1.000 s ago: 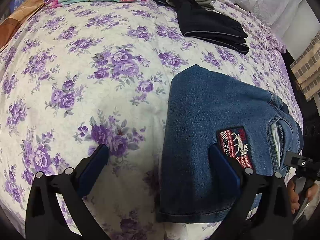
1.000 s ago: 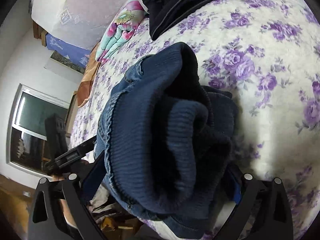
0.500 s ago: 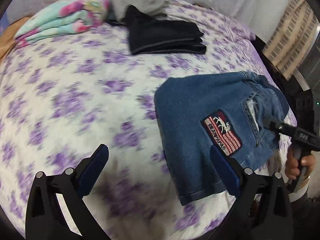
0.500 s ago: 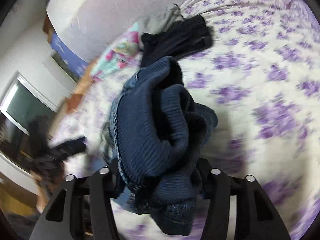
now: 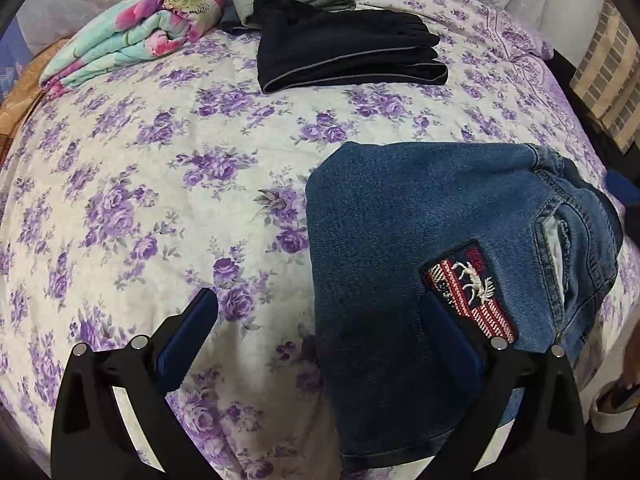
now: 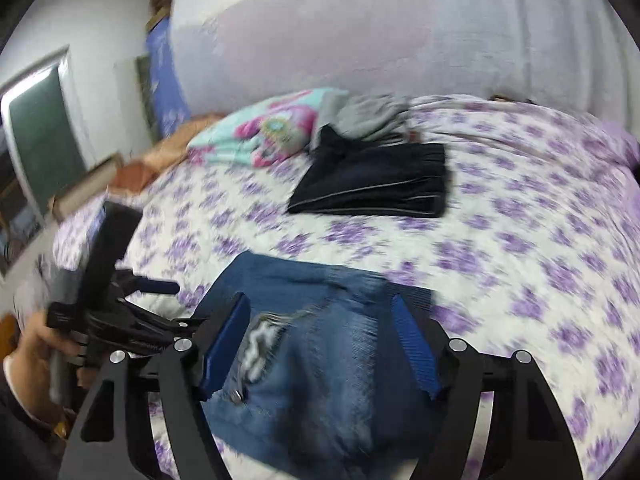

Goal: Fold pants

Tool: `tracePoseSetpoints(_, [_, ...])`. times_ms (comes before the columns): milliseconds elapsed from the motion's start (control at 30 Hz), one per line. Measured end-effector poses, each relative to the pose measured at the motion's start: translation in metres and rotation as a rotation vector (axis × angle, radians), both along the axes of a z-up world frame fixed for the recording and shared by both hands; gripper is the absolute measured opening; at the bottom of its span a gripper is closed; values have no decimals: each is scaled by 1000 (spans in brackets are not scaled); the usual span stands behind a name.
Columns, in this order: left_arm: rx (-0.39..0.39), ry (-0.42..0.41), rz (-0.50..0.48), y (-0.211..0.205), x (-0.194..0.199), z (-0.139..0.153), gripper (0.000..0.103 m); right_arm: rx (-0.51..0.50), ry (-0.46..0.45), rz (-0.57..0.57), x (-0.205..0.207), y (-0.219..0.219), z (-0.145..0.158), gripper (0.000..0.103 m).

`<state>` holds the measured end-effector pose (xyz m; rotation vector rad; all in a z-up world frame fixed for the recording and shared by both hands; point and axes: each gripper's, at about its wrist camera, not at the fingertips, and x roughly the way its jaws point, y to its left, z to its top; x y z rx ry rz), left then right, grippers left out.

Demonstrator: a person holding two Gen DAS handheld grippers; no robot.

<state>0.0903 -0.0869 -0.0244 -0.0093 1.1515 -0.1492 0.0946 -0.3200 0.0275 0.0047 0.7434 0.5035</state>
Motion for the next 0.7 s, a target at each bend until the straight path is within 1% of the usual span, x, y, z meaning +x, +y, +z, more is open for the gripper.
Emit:
tracePoseSetpoints(33, [-1,0,7,1,-1,-1,99,-25,26,0,7,5,-9,74])
tracePoseSetpoints(100, [-11,-1,11,2,-1,-1,99,-115,54,-55,19,13,-26,75])
tracePoseSetpoints(167, [-22,-6,10,2,-2,-2,99,-164,57,-57,20,16,-39,80])
tracePoseSetpoints(200, [-20,-3,4,1,-1,-3,99,-176,53,-49,20,15,-40,80])
tracePoseSetpoints(267, [-18,3,-11,0,0,-1,99,-141,63,-30,15,8,-36,81])
tracePoseSetpoints(300, [-21,8,-17,0,0,-1,99,-107,73,-25,15,1,-35,81])
tracePoseSetpoints(333, [-35,18,-25,2,1,1,99,-54,98,-31,16,-12,-34,81])
tracePoseSetpoints(400, [-64,37,-27,8,1,4,99,-32,121,-49,13,-24,-38,83])
tracePoseSetpoints(433, [-92,46,-18,12,2,6,99,-55,153,-70,16,-29,-48,93])
tracePoseSetpoints(467, [-116,51,-4,17,1,9,99,-47,191,-73,16,-31,-56,95])
tracePoseSetpoints(500, [-129,50,9,20,1,11,98,-3,242,-65,19,-34,-67,95])
tracePoseSetpoints(533, [-143,33,38,24,1,16,98,59,282,-58,23,-39,-78,96])
tracePoseSetpoints(567, [-147,8,57,26,0,21,98,80,285,-61,24,-42,-82,98])
tracePoseSetpoints(600, [-144,-22,70,26,-1,26,98,105,297,-63,24,-44,-86,98])
tracePoseSetpoints(633, [-121,-55,76,22,0,28,98,120,304,-67,24,-45,-87,98])
tracePoseSetpoints(667, [-81,-66,72,16,3,26,98,120,301,-72,23,-45,-87,98])
tracePoseSetpoints(700, [-15,-67,57,8,9,18,98,120,294,-79,21,-44,-87,98])
